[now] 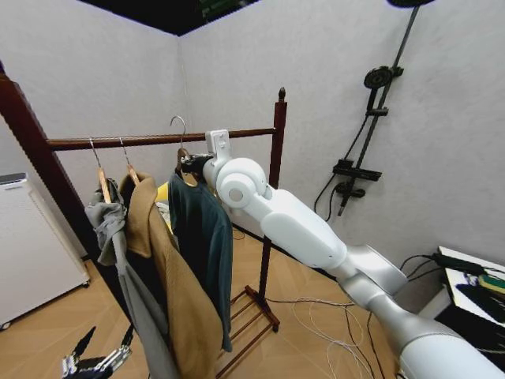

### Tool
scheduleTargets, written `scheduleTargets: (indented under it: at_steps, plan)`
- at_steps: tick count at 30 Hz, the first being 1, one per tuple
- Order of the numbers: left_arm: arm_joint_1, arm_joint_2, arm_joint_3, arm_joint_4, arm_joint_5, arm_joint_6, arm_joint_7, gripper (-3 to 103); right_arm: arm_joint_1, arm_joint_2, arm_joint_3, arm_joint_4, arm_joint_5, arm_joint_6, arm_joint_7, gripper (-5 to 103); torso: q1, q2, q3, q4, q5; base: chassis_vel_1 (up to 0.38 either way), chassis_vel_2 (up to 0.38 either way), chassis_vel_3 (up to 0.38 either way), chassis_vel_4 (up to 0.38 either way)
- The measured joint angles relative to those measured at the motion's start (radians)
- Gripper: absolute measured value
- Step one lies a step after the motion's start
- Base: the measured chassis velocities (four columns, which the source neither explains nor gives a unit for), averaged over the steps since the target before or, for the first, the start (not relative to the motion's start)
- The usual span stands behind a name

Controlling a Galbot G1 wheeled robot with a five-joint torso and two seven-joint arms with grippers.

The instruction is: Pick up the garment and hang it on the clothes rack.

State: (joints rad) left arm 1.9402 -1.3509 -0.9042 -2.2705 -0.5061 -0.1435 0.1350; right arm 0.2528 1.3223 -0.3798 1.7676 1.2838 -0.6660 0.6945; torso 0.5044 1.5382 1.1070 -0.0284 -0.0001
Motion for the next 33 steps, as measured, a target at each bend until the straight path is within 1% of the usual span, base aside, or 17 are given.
scheduleTargets:
  at_steps: [5, 9, 10, 13, 17, 18, 20, 21, 22, 24, 25, 26, 27, 28, 30, 31, 33]
  plan:
    - [0.0, 0.0, 0.0, 0.0, 0.0, 0.0, 0.0, 100, -0.023, -0.01, -0.003, 0.027, 0.007, 0.008, -0.017, 8, 0.0, 0.0, 0.0, 0.0, 0.0001, 0.0, 0.0, 0.0, 0.0]
    - [0.0, 0.0, 0.0, 0.0, 0.0, 0.0, 0.0, 100, -0.034, -0.032, 0.034, 0.059, 0.017, 0.044, -0.034, 24, 0.0, 0.0, 0.0, 0.0001, 0.0001, 0.0, 0.0, 0.0, 0.0]
    - [0.0, 0.0, 0.0, 0.0, 0.0, 0.0, 0.0, 100, -0.034, -0.032, 0.034, 0.059, 0.017, 0.044, -0.034, 24, 0.0, 0.0, 0.0, 0.0001, 0.0001, 0.0, 0.0, 0.0, 0.0]
    - [0.0, 0.0, 0.0, 0.0, 0.0, 0.0, 0.0, 100, -0.065, -0.112, 0.078, 0.155, 0.056, 0.053, -0.033, 40, 0.0, 0.0, 0.0, 0.0003, 0.0001, 0.0, 0.0, 0.0, 0.0]
    - [0.0, 0.0, 0.0, 0.0, 0.0, 0.0, 0.0, 100, -0.099, -0.18, 0.113, 0.224, 0.076, 0.058, -0.031, 46, 0.0, 0.0, 0.0, 0.0001, 0.0004, 0.0, 0.0, 0.0, 0.0]
    - [0.0, 0.0, 0.0, 0.0, 0.0, 0.0, 0.0, 100, -0.149, -0.259, 0.153, 0.297, 0.095, 0.061, -0.03, 57, 0.0, 0.0, 0.0, -0.0001, 0.0005, 0.0, 0.0, 0.0, 0.0]
    - [0.0, 0.0, 0.0, 0.0, 0.0, 0.0, 0.0, 100, -0.223, -0.339, 0.2, 0.37, 0.099, 0.063, -0.047, 62, 0.0, 0.0, 0.0, -0.0005, 0.0008, 0.0, 0.0, 0.0, 0.0]
    - [0.0, 0.0, 0.0, 0.0, 0.0, 0.0, 0.0, 100, -0.223, -0.339, 0.2, 0.37, 0.099, 0.063, -0.047, 62, 0.0, 0.0, 0.0, -0.0005, 0.0008, 0.0, 0.0, 0.0, 0.0]
    - [0.0, 0.0, 0.0, 0.0, 0.0, 0.0, 0.0, 100, -0.281, -0.381, 0.238, 0.408, 0.092, 0.064, -0.062, 73, 0.0, 0.0, 0.0, -0.0003, 0.0007, 0.0, 0.0, 0.0, 0.0]
    - [0.0, 0.0, 0.0, 0.0, 0.0, 0.0, 0.0, 100, -0.372, -0.436, 0.297, 0.448, 0.059, 0.072, -0.068, 79, 0.0, 0.0, 0.0, -0.0001, 0.0006, 0.0, 0.0, 0.0, 0.0]
    - [0.0, 0.0, 0.0, 0.0, 0.0, 0.0, 0.0, 100, -0.372, -0.436, 0.297, 0.448, 0.059, 0.072, -0.068, 79, 0.0, 0.0, 0.0, -0.0001, 0.0006, 0.0, 0.0, 0.0, 0.0]
    - [0.0, 0.0, 0.0, 0.0, 0.0, 0.0, 0.0, 100, -0.473, -0.473, 0.361, 0.471, 0.0, 0.087, -0.071, 89, 0.0, 0.0, 0.0, -0.0002, 0.0005, 0.0, 0.0, 0.0, 0.0]
    - [0.0, 0.0, 0.0, 0.0, 0.0, 0.0, 0.0, 100, -0.731, -0.461, 0.544, 0.478, -0.152, 0.084, -0.096, 99, 0.0, 0.0, 0.0, -0.0003, 0.0009, 0.0, 0.0, 0.0, 0.0]
    - [0.0, 0.0, 0.0, 0.0, 0.0, 0.0, 0.0, 100, -0.731, -0.461, 0.544, 0.478, -0.152, 0.084, -0.096, 99, 0.0, 0.0, 0.0, -0.0003, 0.0009, 0.0, 0.0, 0.0, 0.0]
    - [0.0, 0.0, 0.0, 0.0, 0.0, 0.0, 0.0, 100, -0.927, -0.415, 0.67, 0.492, -0.273, 0.076, -0.118, 100, 0.0, 0.0, 0.0, 0.0001, 0.0002, 0.0, 0.0, 0.0, 0.0]
    - [0.0, 0.0, 0.0, 0.0, 0.0, 0.0, 0.0, 100, -0.927, -0.415, 0.67, 0.492, -0.273, 0.076, -0.118, 100, 0.0, 0.0, 0.0, 0.0001, 0.0002, 0.0, 0.0, 0.0, 0.0]
    - [0.0, 0.0, 0.0, 0.0, 0.0, 0.0, 0.0, 100, -1.114, -0.38, 0.775, 0.513, -0.372, 0.078, -0.154, 100, 0.0, 0.0, 0.0, 0.0, 0.0006, 0.0, 0.0, 0.0, 0.0]
